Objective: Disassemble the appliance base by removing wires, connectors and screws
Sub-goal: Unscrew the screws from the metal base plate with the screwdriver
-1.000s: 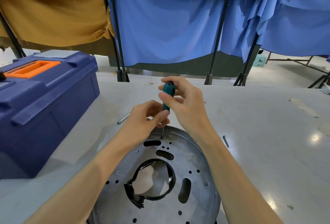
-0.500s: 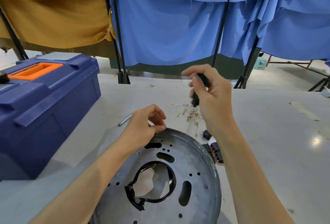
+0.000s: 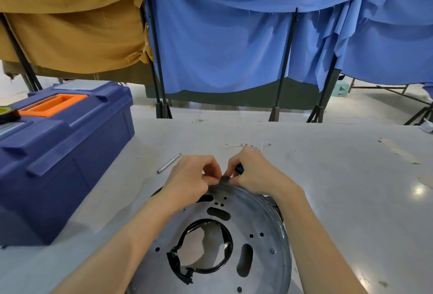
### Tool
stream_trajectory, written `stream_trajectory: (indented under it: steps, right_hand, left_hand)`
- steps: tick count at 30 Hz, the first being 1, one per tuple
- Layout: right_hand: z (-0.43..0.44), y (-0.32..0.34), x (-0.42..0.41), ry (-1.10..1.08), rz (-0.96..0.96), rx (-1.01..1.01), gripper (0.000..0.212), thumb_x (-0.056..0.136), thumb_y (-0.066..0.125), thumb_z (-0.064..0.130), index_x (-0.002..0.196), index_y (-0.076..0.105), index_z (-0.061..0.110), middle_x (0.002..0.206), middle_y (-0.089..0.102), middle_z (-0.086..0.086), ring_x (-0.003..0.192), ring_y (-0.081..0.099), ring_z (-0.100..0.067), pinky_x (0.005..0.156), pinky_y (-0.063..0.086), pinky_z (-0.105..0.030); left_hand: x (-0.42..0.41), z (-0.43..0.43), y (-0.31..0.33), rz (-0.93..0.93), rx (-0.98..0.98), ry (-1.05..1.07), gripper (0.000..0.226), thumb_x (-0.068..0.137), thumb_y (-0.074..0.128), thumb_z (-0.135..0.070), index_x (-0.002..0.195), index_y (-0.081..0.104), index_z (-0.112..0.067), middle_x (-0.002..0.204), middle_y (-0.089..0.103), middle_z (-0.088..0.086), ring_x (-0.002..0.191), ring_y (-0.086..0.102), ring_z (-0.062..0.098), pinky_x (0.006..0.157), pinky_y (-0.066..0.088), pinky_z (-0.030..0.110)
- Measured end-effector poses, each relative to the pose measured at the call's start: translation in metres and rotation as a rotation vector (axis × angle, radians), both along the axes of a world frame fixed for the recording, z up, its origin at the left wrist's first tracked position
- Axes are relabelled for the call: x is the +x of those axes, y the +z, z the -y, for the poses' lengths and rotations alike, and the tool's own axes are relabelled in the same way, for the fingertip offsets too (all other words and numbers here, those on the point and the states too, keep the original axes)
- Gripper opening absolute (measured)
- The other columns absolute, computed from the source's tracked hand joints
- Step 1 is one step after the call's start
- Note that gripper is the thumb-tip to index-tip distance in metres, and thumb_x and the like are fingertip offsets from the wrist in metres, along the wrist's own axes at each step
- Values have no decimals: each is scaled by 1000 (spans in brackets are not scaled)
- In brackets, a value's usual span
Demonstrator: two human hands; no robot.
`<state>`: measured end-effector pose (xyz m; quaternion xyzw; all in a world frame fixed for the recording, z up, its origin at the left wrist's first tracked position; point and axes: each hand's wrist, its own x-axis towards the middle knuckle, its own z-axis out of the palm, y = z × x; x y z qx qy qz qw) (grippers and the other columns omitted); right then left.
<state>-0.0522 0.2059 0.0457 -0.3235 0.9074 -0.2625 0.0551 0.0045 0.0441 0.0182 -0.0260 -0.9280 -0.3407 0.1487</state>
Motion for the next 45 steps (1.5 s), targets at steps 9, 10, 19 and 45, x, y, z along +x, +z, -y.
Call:
stream_trajectory:
  steps: [9,10,19,45]
  right_hand:
    - [1,-3,-1,-27,36,0,14,82,65,0,82,74,11,85,67,-14,66,50,-16,56,42,-19]
    - [1,-3,-1,-30,35,0,15,82,65,-1,82,73,12,86,68,-14,67,51,-16,56,43,-20]
    - [1,-3,0,-35,27,-12,19,81,64,-2,77,71,16,86,68,-13,71,54,-18,66,51,-31]
    - [1,-6,-5,-19,38,-12,10,82,69,4,85,74,12,81,62,-3,71,52,-13,64,44,-22]
  left_hand:
    - [2,-7,8,88,-750,-61,17,90,57,-14,101,66,-23,104,63,-6,102,57,18,66,30,25]
    - [2,-9,9,94,-810,-66,16,92,56,-15,103,66,-22,105,61,-5,102,57,19,67,32,27]
    - [4,-17,7,88,-1004,-83,12,96,49,-14,104,59,-13,100,51,1,95,56,23,64,33,30]
    - [4,-23,-1,47,-1031,-88,20,96,40,-12,114,48,-11,114,50,8,103,52,24,67,31,28]
